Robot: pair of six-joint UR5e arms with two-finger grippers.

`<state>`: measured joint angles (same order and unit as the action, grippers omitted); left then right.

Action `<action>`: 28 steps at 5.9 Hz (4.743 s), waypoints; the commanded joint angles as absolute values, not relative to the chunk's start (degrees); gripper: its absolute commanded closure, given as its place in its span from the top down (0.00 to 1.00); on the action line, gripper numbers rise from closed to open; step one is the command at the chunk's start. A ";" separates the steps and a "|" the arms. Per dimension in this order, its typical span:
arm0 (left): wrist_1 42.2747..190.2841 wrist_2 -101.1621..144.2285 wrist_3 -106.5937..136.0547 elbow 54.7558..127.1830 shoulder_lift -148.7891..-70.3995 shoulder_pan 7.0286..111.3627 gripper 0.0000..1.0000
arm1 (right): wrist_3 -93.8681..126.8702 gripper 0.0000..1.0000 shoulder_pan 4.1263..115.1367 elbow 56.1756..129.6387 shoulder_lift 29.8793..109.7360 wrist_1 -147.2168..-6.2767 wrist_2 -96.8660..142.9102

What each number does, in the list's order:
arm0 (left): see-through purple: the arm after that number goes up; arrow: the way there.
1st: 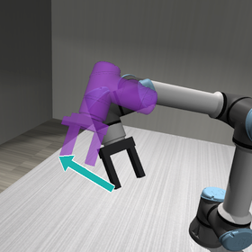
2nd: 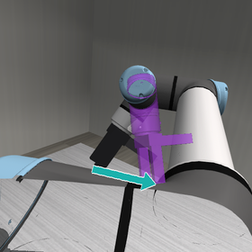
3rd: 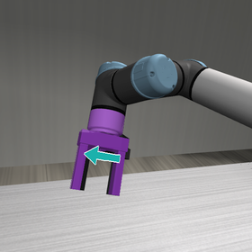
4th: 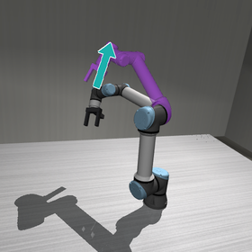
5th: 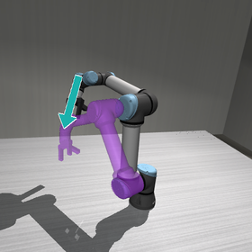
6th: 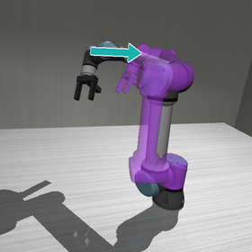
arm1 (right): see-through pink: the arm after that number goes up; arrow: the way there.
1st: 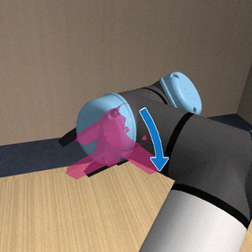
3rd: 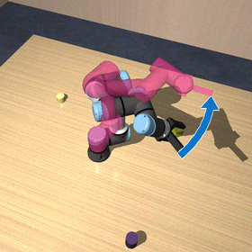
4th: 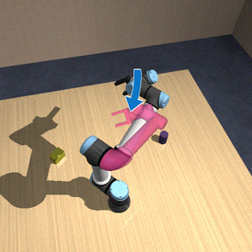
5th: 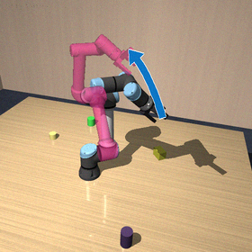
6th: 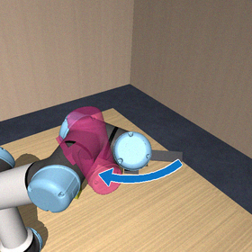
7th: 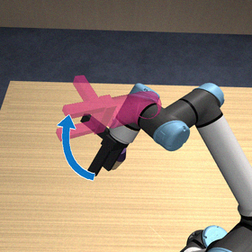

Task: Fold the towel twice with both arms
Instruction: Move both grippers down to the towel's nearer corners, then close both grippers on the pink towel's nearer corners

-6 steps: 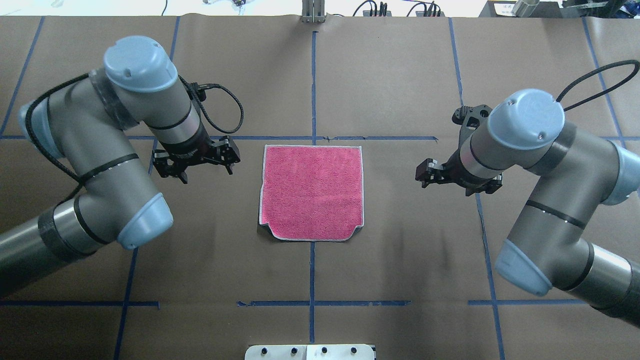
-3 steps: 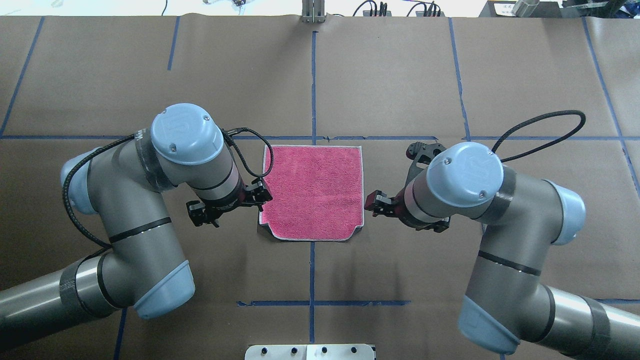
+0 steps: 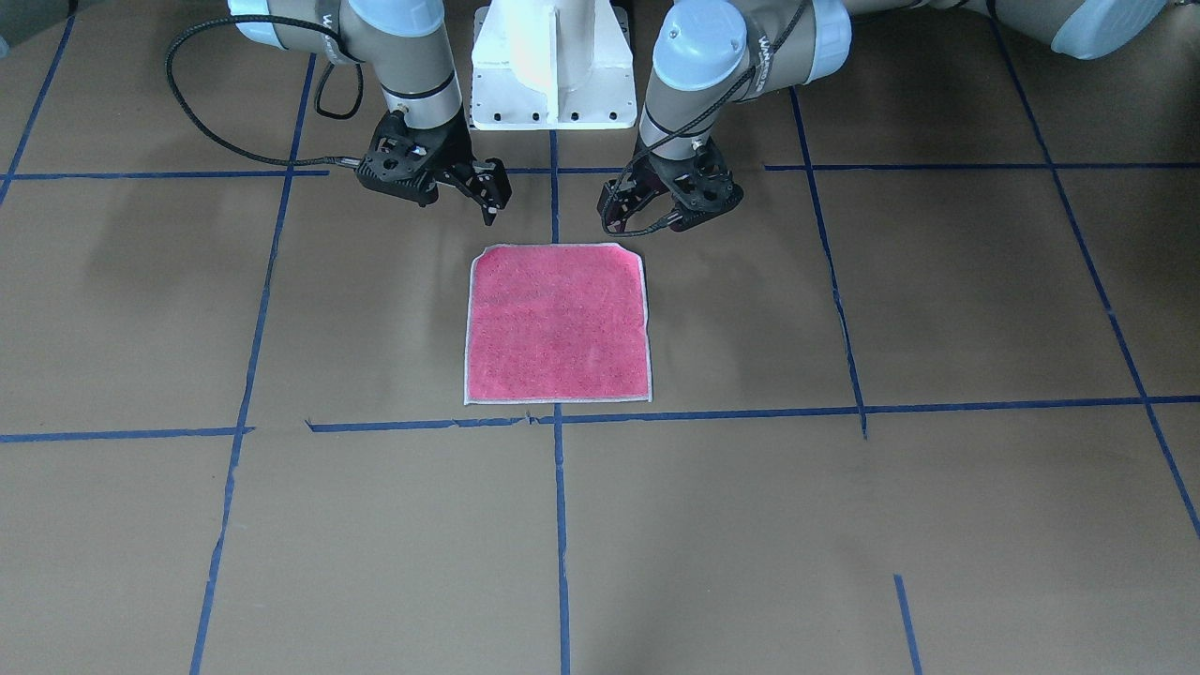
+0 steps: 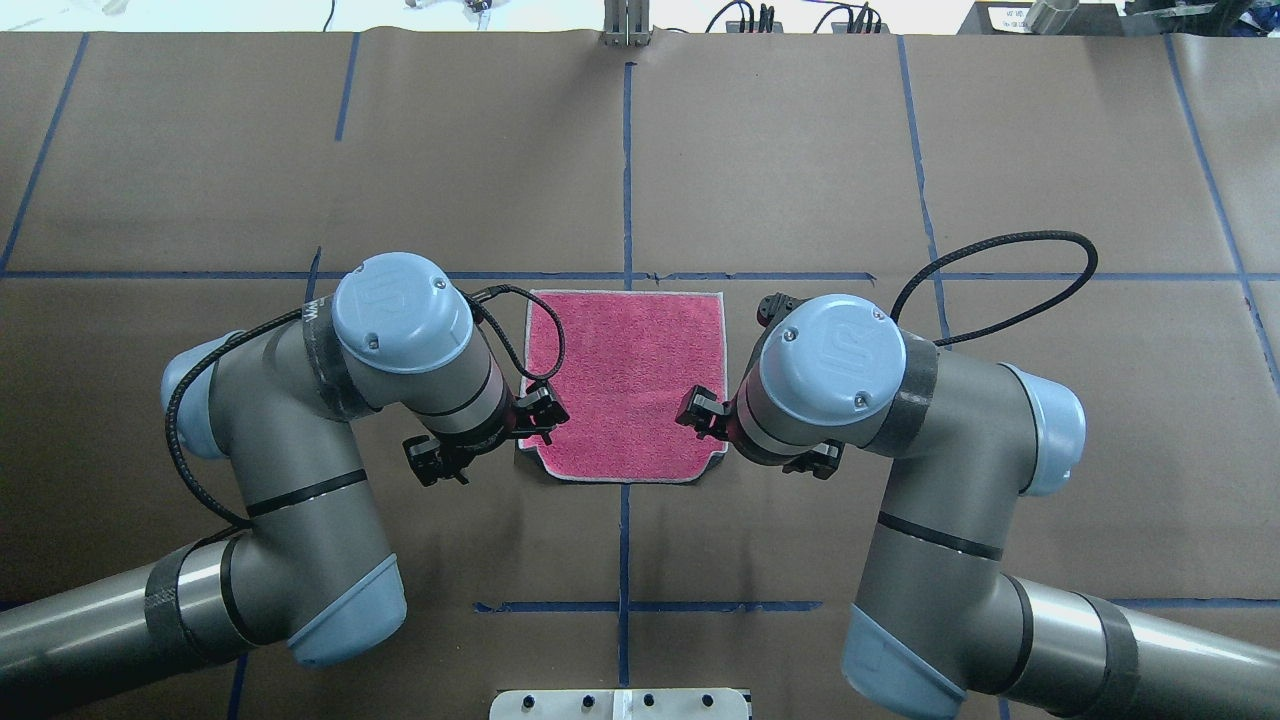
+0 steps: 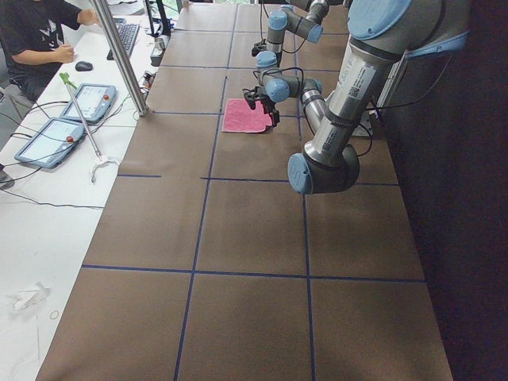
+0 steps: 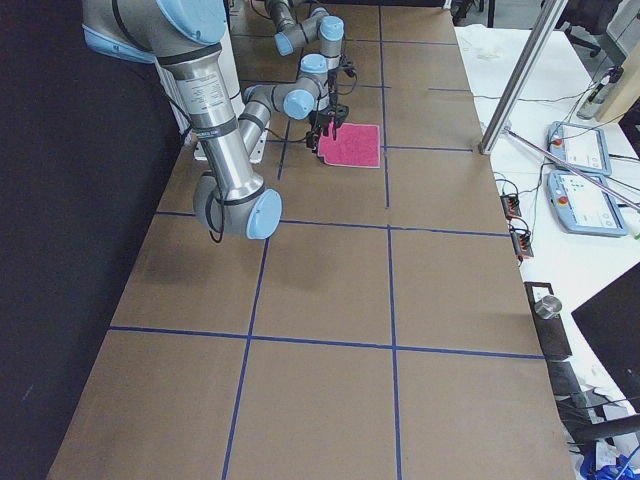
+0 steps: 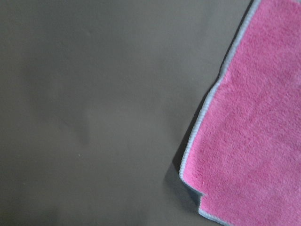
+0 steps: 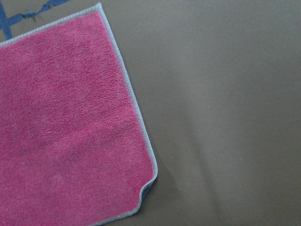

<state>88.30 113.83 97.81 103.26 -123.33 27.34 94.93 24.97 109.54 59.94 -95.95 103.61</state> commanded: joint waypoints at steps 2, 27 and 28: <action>90.97 112.95 101.93 97.76 -126.28 27.07 1.00 | 95.01 1.00 28.30 104.25 57.92 -95.80 104.68; 95.80 109.95 101.87 94.04 -125.77 25.66 0.06 | 99.14 1.00 24.96 101.96 60.82 -87.63 108.63; 95.80 109.95 101.87 94.30 -125.77 25.66 0.05 | 99.05 1.00 24.44 99.60 60.56 -87.54 108.37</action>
<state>95.80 109.93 101.87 94.11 -125.77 25.66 99.11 24.81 101.38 60.73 -87.60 108.55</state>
